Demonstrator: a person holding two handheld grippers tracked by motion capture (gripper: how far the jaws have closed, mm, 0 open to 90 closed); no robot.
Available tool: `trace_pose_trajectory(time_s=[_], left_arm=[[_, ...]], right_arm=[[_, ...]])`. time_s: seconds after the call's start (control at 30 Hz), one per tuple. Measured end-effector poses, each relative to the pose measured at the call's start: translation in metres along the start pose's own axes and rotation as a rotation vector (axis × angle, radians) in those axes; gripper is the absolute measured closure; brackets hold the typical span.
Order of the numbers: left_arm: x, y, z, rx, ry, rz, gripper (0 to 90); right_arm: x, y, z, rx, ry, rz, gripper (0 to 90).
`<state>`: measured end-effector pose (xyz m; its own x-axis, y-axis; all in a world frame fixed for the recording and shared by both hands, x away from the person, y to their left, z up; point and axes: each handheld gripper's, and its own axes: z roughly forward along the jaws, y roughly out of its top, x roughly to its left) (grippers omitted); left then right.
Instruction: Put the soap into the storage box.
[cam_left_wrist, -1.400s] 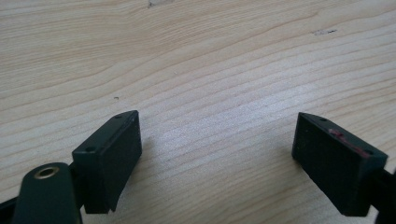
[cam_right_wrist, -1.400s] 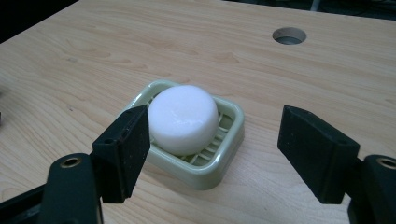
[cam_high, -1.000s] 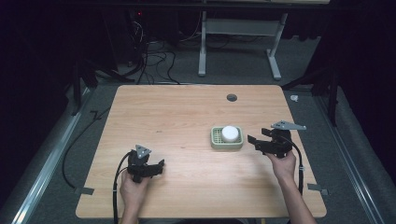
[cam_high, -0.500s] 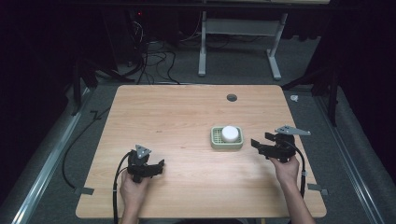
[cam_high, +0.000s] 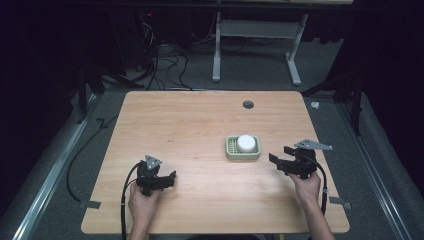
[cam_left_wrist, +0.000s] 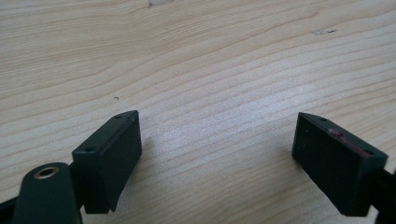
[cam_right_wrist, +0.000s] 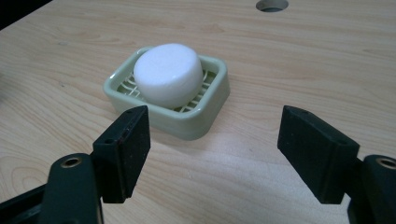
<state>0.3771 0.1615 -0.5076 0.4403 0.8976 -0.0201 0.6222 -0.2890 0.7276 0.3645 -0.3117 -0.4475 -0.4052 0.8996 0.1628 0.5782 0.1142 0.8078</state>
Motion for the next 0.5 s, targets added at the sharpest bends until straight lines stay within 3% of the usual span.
trace_pose_trajectory(time_s=[0.5], left_arm=[[0.000, 0.000, 0.000, 0.000, 0.000, 0.000, 16.3]], right_arm=[[0.003, -0.019, 0.001, 0.020, -0.001, 0.009, 26.3]])
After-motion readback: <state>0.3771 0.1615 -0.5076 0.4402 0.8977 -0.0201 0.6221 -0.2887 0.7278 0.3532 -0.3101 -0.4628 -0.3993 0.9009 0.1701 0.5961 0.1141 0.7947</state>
